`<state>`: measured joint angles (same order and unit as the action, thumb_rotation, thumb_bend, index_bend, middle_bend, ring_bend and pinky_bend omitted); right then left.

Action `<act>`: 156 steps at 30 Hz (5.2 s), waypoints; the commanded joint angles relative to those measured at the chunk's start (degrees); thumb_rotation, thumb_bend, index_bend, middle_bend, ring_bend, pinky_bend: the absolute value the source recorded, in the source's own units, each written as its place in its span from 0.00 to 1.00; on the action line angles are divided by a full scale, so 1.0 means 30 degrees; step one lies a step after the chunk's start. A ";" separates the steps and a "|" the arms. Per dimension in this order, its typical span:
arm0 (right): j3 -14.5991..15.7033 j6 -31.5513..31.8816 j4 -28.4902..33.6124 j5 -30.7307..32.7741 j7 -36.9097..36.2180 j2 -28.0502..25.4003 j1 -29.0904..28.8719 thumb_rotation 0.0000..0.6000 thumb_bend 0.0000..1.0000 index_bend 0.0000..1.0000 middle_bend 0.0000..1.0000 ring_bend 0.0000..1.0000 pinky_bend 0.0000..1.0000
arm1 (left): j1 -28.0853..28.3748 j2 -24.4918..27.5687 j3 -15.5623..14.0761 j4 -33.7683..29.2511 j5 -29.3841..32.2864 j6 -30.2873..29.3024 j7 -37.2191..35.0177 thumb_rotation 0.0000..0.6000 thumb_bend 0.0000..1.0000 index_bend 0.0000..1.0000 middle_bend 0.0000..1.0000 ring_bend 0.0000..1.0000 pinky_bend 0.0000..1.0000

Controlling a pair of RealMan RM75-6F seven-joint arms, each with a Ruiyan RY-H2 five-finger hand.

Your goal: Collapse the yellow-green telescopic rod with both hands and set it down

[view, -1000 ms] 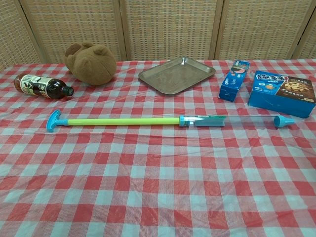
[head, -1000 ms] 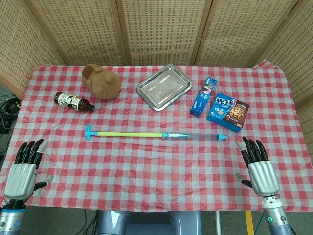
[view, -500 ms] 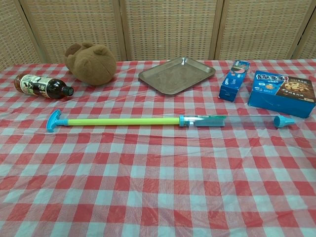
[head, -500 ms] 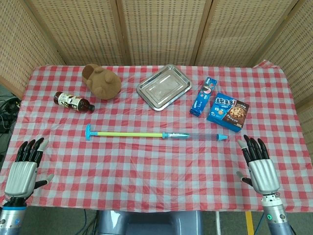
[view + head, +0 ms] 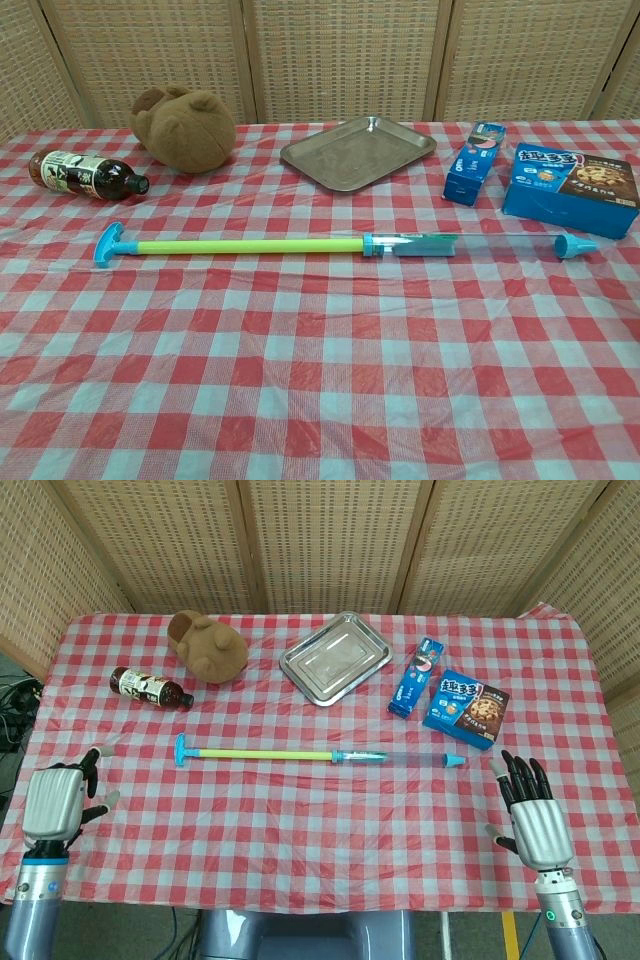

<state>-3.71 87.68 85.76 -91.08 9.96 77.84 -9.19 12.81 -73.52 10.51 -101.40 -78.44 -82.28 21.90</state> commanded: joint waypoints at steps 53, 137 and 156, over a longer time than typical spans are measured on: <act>-0.0486 -0.1639 -0.1206 0.1602 -0.0914 0.0425 -0.0498 1.00 0.12 0.00 0.00 0.00 0.00 | 1.1836 -0.6806 0.1195 0.8723 1.6695 0.8711 0.8075 1.00 0.30 0.49 0.90 0.85 0.73; -0.1481 -0.0790 0.2281 0.0311 -0.0836 -0.0100 -0.1393 1.00 0.12 0.17 0.13 0.10 0.11 | 1.0609 -0.2419 0.1587 0.2235 1.3453 0.5373 0.4809 1.00 0.57 0.87 0.91 0.86 0.73; -0.4178 -0.3576 0.6861 0.4967 0.6969 0.0439 -0.4238 1.00 0.22 0.38 1.00 0.99 0.63 | 0.9823 -0.0004 0.1604 -0.0236 1.2562 0.4928 0.3553 1.00 0.57 0.87 0.91 0.85 0.73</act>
<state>-15.60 77.63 105.50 -77.55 29.36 78.57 -21.04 42.35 -73.63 15.32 -101.98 -40.74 -67.40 32.65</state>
